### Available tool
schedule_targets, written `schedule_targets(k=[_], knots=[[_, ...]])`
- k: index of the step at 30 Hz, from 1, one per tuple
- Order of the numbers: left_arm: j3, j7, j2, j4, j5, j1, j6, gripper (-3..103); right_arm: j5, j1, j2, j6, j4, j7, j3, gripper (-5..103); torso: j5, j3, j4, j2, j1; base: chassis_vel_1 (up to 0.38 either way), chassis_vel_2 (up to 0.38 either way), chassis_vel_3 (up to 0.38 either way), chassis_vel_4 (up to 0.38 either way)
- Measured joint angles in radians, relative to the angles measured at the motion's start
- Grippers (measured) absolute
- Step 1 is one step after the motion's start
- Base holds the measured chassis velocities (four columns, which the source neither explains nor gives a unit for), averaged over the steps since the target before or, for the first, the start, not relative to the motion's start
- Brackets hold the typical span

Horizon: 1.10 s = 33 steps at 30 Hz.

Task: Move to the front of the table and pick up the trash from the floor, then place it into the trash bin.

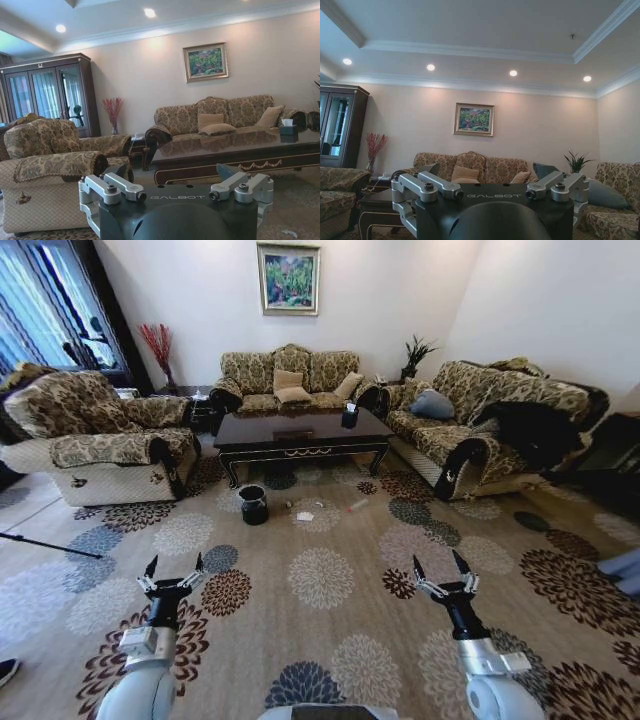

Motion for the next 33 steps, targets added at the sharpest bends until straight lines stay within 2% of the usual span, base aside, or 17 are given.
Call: schedule_targets(k=[8,14,24,33], knots=[[-0.005,0.023,-0.005,0.023,-0.033,-0.018,-0.020,100,0.003,0.013,-0.004,0.001,-0.007,0.002,-0.004,100,0.0000,0.000,0.0000,0.000,0.000,0.000,0.000,0.000,0.000],[0.001,0.018,-0.010,0.037,-0.029,-0.026,-0.017,100,0.004,0.019,0.000,-0.001,-0.013,0.004,-0.010,100,0.0000,-0.001,0.0000,-0.001,-0.001,0.000,0.000,0.000,0.000],[0.008,0.016,-0.011,0.073,-0.022,-0.044,-0.011,100,0.004,0.025,0.023,-0.003,-0.039,0.017,-0.012,100,0.0000,-0.023,0.0000,-0.043,-0.020,0.000,0.000,0.000,0.000],[0.010,0.016,-0.005,0.084,-0.024,-0.040,-0.017,100,-0.002,0.029,0.034,-0.001,-0.053,0.017,-0.020,100,0.0000,-0.054,0.0000,-0.099,-0.045,0.000,0.000,0.000,0.000]])
